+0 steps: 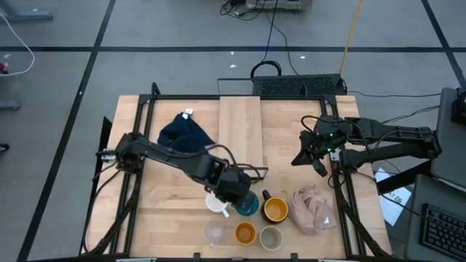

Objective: Stack small to large cups/mugs on shelf
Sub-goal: Put the blue cup on the shelf

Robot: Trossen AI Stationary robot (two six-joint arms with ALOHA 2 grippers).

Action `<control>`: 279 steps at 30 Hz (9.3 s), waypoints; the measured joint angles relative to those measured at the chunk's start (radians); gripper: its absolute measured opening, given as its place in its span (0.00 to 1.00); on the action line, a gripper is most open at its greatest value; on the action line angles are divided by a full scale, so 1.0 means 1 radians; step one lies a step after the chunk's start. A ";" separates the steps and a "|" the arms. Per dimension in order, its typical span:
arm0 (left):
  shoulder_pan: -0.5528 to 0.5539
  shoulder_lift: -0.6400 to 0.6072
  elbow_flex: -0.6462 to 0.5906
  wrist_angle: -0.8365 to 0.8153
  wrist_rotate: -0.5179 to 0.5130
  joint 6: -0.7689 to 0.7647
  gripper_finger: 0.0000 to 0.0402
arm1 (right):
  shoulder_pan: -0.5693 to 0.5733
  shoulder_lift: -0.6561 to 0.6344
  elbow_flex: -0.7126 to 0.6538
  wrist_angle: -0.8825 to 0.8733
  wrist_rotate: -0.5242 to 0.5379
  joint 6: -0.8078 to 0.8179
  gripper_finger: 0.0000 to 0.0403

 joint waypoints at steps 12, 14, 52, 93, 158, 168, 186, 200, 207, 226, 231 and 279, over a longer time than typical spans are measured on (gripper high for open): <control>0.010 -0.005 0.001 -0.055 -0.045 0.029 0.40 | 0.000 0.000 0.000 -0.029 -0.002 -0.017 0.00; 0.014 -0.004 0.000 -0.059 -0.046 0.049 0.40 | 0.000 0.000 0.000 -0.029 -0.002 -0.025 0.00; 0.019 0.050 0.001 -0.045 -0.064 0.145 0.40 | 0.000 0.000 0.000 -0.029 0.001 -0.027 0.00; 0.052 0.030 0.000 -0.038 -0.119 0.295 0.01 | 0.000 0.000 0.000 -0.032 0.001 -0.027 0.00; 0.803 -0.471 0.002 -0.460 0.001 0.896 0.00 | -0.001 0.000 0.000 0.041 0.238 0.011 0.00; 0.789 -0.379 0.088 -0.411 0.168 0.862 0.00 | -0.003 0.008 0.000 0.167 0.445 -0.143 0.04; 0.595 -0.189 0.325 -0.340 0.302 0.777 0.00 | -0.032 0.093 0.000 0.359 0.355 -0.016 0.74; 0.524 -0.175 0.326 -0.326 0.328 0.714 0.00 | 0.064 0.177 0.000 0.583 0.017 0.169 0.88; 0.467 -0.161 0.326 -0.250 0.324 0.682 0.00 | 0.074 0.212 0.000 0.591 0.018 0.158 0.88; 0.457 -0.142 0.325 -0.211 0.317 0.679 0.00 | 0.126 0.217 0.000 0.632 0.014 0.208 0.88; 0.458 -0.139 0.325 -0.201 0.322 0.674 0.00 | 0.139 0.216 0.000 0.631 0.015 0.208 0.88; 0.433 -0.140 0.269 -0.101 0.399 0.634 0.00 | 0.146 0.284 0.000 0.689 -0.098 0.291 0.87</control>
